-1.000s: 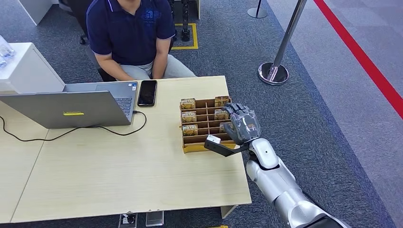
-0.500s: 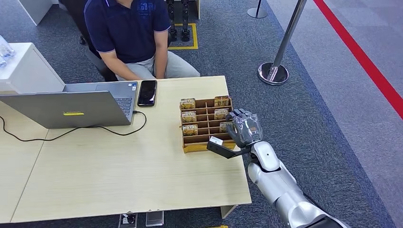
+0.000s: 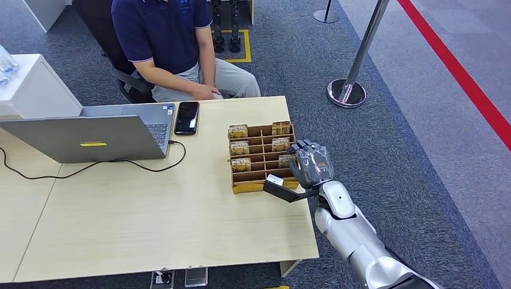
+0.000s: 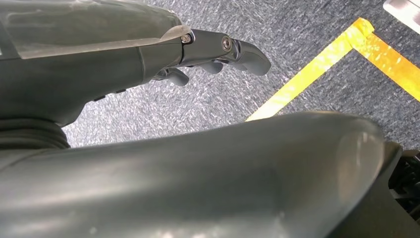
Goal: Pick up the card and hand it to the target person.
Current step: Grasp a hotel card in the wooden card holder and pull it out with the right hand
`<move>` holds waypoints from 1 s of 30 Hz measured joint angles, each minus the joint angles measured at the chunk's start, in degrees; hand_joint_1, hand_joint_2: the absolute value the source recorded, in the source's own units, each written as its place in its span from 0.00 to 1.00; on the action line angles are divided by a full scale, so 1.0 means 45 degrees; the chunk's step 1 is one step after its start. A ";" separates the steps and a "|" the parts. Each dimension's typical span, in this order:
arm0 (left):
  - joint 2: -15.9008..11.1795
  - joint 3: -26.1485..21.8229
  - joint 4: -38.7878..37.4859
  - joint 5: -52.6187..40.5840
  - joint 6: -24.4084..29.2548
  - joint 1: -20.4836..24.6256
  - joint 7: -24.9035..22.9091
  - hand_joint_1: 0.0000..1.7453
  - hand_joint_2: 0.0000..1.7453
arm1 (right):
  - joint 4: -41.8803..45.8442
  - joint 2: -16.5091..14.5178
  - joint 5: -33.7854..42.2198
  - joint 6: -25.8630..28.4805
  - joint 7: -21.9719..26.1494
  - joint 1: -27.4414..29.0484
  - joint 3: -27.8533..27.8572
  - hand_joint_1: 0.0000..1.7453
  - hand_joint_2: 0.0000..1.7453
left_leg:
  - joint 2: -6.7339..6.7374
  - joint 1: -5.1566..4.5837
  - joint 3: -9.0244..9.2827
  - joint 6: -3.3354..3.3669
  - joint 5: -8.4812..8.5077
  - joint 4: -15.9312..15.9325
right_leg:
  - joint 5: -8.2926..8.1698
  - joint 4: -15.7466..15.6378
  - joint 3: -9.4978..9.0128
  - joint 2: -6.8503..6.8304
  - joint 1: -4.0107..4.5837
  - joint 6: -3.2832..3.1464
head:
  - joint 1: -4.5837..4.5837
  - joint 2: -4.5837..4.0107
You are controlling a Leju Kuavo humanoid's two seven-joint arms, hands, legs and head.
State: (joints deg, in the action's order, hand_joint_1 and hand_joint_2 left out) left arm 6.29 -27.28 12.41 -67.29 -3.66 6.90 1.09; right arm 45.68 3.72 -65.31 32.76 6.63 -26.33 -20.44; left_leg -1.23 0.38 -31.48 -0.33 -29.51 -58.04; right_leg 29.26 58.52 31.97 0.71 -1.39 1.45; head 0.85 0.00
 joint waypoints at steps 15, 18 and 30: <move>-0.0005 -0.0035 0.0000 0.0002 0.0011 -0.0037 0.0006 0.00 0.00 | -0.0068 -0.0151 -0.0013 -0.0102 0.0237 0.0074 -0.0028 0.72 1.00 | 0.0000 0.0000 0.0001 0.0000 0.0000 0.0001 | 0.0000 0.0000 -0.0001 0.0000 0.0000 0.0000 | -0.0006 0.0000; -0.0001 -0.0039 -0.0002 -0.0001 -0.0004 -0.0042 0.0018 0.00 0.00 | -0.0073 -0.0152 -0.0015 -0.0086 0.0244 0.0097 -0.0029 0.80 1.00 | 0.0000 0.0000 0.0002 0.0000 0.0000 0.0000 | 0.0000 0.0000 -0.0001 0.0000 0.0000 0.0000 | -0.0004 0.0000; -0.0003 -0.0024 -0.0003 -0.0382 0.0105 -0.0036 0.0075 0.00 1.00 | -0.0064 -0.0153 -0.0019 -0.0084 0.0169 0.0179 -0.0029 1.00 1.00 | 0.0003 0.0000 0.0031 -0.0001 0.0001 0.0001 | 0.0000 -0.0001 -0.0029 0.0002 0.0000 0.0000 | -0.0009 0.0000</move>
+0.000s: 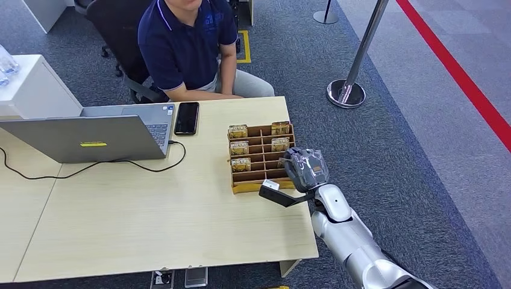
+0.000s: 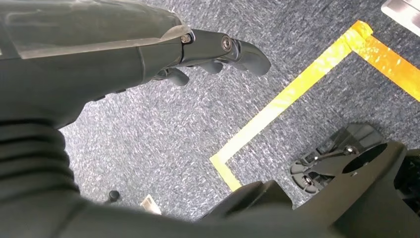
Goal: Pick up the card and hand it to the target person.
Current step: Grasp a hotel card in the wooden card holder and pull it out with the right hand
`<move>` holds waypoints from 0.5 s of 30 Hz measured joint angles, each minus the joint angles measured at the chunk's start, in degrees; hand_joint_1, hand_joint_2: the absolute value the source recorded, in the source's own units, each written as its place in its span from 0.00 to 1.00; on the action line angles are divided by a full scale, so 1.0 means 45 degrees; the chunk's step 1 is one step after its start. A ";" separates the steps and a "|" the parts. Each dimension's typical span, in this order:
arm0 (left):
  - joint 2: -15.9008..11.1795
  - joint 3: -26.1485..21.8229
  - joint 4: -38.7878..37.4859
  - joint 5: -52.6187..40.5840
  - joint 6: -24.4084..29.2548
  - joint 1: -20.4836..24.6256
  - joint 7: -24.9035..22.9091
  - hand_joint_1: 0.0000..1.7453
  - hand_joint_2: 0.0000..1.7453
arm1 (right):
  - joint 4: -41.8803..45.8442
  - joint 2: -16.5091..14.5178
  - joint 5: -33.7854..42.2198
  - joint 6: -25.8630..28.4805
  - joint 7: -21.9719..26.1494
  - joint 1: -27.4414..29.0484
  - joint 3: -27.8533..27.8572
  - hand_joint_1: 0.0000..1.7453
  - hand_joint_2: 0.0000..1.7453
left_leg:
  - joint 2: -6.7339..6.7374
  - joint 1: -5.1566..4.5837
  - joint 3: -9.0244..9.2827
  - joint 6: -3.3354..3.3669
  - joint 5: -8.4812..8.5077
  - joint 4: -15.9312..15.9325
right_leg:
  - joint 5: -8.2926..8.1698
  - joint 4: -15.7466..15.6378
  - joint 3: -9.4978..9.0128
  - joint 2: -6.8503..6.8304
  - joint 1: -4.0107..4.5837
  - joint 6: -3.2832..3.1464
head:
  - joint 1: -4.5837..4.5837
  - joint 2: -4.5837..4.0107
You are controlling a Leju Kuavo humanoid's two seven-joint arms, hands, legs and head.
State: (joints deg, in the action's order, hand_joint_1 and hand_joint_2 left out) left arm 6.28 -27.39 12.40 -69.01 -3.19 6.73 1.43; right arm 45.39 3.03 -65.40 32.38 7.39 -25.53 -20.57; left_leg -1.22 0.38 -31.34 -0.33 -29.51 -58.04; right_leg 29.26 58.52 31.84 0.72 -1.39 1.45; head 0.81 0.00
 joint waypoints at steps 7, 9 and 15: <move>-0.0002 0.0029 0.0002 -0.0084 0.0510 0.0013 0.0029 0.00 1.00 | -0.0004 -0.0052 0.0029 0.0061 0.0041 -0.0001 0.0004 1.00 1.00 | 0.0000 0.0000 0.0010 -0.0002 0.0001 0.0000 | -0.0001 0.0000 -0.0005 0.0001 0.0000 0.0000 | 0.0001 0.0000; -0.0002 0.0028 0.0002 -0.0042 0.0678 0.0028 0.0062 0.00 1.00 | -0.0002 -0.0052 0.0125 0.0046 0.0143 0.0002 0.0011 1.00 1.00 | 0.0000 0.0000 0.0010 -0.0002 0.0001 0.0000 | -0.0001 0.0000 -0.0006 0.0001 0.0000 -0.0001 | -0.0006 0.0000; -0.0002 0.0023 0.0001 0.0013 0.0614 0.0053 0.0073 0.00 1.00 | 0.0046 -0.0056 0.0944 -0.0041 0.0791 0.0017 0.0017 1.00 1.00 | 0.0000 0.0000 0.0006 -0.0002 0.0001 0.0000 | -0.0001 0.0001 -0.0006 0.0001 0.0000 -0.0001 | -0.0001 0.0000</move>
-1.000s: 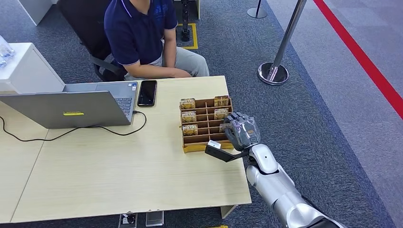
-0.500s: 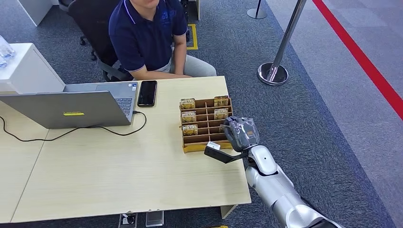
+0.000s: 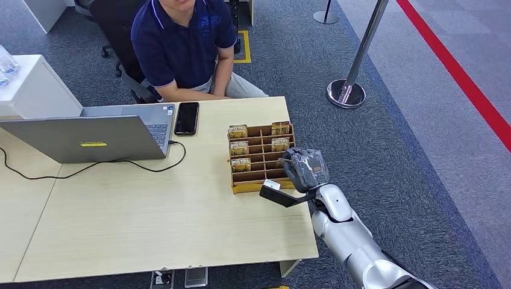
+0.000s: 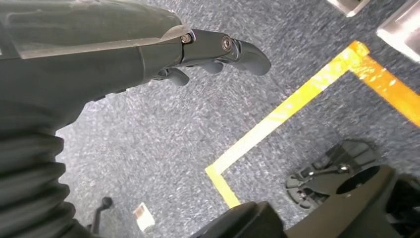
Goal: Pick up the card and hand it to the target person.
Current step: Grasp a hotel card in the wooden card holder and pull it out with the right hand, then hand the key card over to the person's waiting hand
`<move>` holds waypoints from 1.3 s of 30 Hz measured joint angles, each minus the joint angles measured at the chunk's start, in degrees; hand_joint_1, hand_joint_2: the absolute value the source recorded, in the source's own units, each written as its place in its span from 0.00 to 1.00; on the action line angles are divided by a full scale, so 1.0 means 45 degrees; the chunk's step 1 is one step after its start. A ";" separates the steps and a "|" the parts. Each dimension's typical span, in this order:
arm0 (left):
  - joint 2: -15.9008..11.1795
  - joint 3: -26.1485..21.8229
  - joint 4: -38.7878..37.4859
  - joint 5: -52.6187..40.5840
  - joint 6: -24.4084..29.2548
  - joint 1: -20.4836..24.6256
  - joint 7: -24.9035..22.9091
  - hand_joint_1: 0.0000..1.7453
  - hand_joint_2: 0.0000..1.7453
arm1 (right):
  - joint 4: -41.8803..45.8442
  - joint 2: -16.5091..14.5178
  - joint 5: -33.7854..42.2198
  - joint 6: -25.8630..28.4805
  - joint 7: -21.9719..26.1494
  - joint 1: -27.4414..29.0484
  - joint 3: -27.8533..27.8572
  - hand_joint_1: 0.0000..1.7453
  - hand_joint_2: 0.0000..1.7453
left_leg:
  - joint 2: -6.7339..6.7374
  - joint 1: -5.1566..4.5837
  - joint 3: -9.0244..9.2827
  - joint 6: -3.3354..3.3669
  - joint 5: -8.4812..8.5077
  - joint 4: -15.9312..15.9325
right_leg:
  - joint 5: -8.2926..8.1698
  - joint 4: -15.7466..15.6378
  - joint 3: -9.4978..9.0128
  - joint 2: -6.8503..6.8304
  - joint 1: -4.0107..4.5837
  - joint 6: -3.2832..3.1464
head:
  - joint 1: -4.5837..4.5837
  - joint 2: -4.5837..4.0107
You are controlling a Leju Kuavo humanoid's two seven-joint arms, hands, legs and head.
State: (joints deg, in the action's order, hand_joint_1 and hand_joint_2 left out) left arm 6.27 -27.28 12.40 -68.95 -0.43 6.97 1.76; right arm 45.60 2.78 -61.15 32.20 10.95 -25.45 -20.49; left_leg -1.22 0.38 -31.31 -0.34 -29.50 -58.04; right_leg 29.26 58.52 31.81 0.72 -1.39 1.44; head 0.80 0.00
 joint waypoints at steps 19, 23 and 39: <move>0.0000 -0.0008 0.0001 -0.0091 -0.0143 0.0301 -0.0008 0.00 1.00 | 0.3050 -0.0429 0.2349 0.0045 0.1249 0.0025 0.0113 1.00 1.00 | 0.0000 0.0000 -0.0010 0.0000 0.0000 0.0003 | 0.0000 0.0006 0.0004 -0.0001 0.0000 -0.0001 | 0.0005 0.0000; 0.0000 -0.0008 0.0001 -0.0189 -0.0206 0.0323 -0.0045 0.00 1.00 | 0.3580 -0.0628 0.3118 -0.0058 0.1439 0.0007 0.0106 1.00 1.00 | -0.0001 0.0000 -0.0011 -0.0001 0.0000 0.0003 | 0.0000 0.0006 0.0005 -0.0001 0.0000 -0.0001 | 0.0001 0.0000; 0.0042 -0.0001 0.0002 -0.0441 -0.0351 0.0459 -0.0108 0.00 1.00 | 0.3360 -0.2327 0.5418 -0.1588 0.2460 -0.0351 -0.0126 1.00 1.00 | 0.0000 0.0003 -0.0013 -0.0005 0.0003 0.0007 | 0.0001 0.0010 0.0009 0.0000 0.0001 -0.0001 | -0.0001 0.0000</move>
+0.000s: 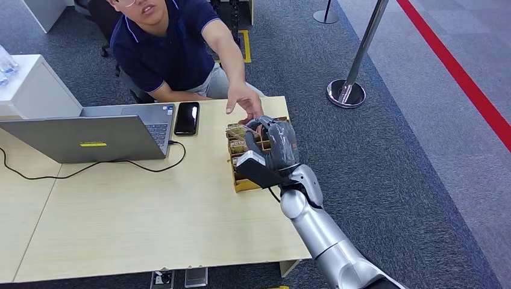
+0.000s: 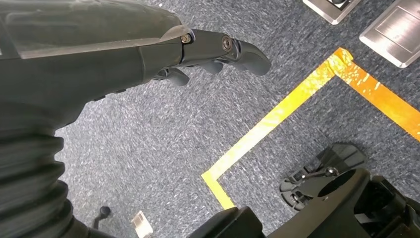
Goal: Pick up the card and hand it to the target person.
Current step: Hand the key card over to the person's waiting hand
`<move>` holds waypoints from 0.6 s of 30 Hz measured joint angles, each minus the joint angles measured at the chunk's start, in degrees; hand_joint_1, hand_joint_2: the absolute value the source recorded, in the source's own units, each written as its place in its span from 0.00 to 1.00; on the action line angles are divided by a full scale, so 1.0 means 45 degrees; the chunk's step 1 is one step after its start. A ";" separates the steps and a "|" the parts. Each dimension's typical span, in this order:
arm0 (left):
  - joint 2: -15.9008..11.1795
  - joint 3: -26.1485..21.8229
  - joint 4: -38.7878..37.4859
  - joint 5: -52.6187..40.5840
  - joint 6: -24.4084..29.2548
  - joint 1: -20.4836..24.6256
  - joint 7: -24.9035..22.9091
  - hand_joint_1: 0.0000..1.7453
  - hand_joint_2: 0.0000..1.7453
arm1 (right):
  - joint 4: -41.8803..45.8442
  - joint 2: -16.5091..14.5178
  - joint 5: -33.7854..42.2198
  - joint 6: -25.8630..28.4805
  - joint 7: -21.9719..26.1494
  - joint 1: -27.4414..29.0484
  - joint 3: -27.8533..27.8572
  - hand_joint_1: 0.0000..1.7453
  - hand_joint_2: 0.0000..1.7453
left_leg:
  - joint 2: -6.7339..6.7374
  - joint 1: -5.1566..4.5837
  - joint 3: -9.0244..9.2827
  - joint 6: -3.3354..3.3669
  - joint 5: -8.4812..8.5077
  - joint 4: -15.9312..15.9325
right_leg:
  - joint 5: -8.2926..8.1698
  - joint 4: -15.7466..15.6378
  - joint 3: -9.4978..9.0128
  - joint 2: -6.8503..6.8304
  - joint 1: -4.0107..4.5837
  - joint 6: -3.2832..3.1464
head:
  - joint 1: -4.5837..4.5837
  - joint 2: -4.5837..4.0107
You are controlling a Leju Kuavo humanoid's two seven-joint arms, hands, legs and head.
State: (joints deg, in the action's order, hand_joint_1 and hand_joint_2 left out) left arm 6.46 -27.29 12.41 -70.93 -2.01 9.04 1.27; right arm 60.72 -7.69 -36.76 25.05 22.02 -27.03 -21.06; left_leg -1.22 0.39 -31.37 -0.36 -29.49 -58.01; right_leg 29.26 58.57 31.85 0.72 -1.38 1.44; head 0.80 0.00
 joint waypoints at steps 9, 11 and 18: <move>-0.0001 0.0156 -0.0001 -0.0229 0.1425 -0.0008 0.0373 0.00 0.25 | -0.1284 -0.0720 0.0319 0.0185 0.0418 -0.0698 -0.0108 1.00 1.00 | -0.0002 0.0000 -0.0003 -0.0003 0.0002 -0.0001 | 0.0000 0.0001 0.0003 -0.0001 0.0000 0.0000 | 0.0002 0.0000; -0.0004 0.0153 -0.0002 -0.0142 0.1660 -0.0012 0.0385 0.00 0.00 | -0.1395 -0.0796 0.0327 0.0155 0.0397 -0.0809 -0.0110 0.70 1.00 | -0.0002 0.0001 -0.0004 -0.0003 0.0002 0.0000 | 0.0000 0.0001 0.0003 -0.0001 0.0000 0.0000 | -0.0001 0.0000; -0.0004 0.0146 -0.0006 -0.0057 0.1505 -0.0107 -0.0068 0.00 0.00 | -0.1812 -0.1016 0.0330 0.0074 0.0301 -0.1154 -0.0130 0.00 0.00 | -0.0003 0.0001 -0.0005 -0.0003 0.0002 -0.0001 | 0.0000 0.0000 0.0005 -0.0001 0.0001 0.0000 | 0.0001 0.0000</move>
State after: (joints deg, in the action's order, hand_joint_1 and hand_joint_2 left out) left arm 6.45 -26.63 12.39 -71.19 4.76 8.55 0.97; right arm 52.57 -12.26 -35.28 25.38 23.37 -32.23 -21.64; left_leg -1.23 0.40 -31.40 -0.37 -29.48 -58.01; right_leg 29.26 58.57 31.87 0.72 -1.38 1.44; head 0.80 0.00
